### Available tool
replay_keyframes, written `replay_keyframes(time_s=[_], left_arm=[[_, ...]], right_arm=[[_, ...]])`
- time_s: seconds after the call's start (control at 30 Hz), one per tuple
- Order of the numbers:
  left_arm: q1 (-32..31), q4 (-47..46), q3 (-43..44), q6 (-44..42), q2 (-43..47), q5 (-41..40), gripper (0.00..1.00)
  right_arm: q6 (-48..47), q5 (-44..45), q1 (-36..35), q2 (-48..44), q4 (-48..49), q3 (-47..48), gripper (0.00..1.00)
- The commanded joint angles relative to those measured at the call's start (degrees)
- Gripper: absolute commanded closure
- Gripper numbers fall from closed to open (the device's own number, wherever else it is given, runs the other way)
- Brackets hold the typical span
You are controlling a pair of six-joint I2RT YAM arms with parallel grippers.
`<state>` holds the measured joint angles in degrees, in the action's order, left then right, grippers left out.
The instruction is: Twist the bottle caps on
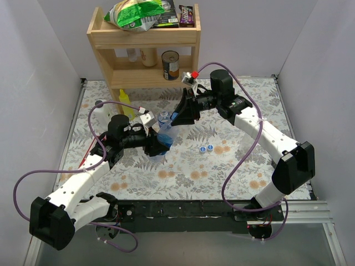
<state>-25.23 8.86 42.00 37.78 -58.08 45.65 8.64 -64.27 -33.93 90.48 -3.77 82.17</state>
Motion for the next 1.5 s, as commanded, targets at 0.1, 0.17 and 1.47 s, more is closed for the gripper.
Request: replay_keyframes(time_s=[0.1, 0.17, 1.47], left_arm=[[0.1, -2.63, 0.02, -1.57, 1.57, -1.79, 0.07], [0.1, -0.44, -0.6, -3.66, 2.62, -2.58, 0.02], [3.0, 4.58, -4.91, -10.27, 2.54, -10.76, 0.02]], right_arm=[[-11.24, 2.91, 1.76, 1.71, -15.08, 11.58, 0.74], [-21.58, 3.01, 4.22, 3.56, -31.28, 22.09, 0.74], [-43.89, 27.36, 24.97, 20.09, -40.36, 32.18, 0.74]])
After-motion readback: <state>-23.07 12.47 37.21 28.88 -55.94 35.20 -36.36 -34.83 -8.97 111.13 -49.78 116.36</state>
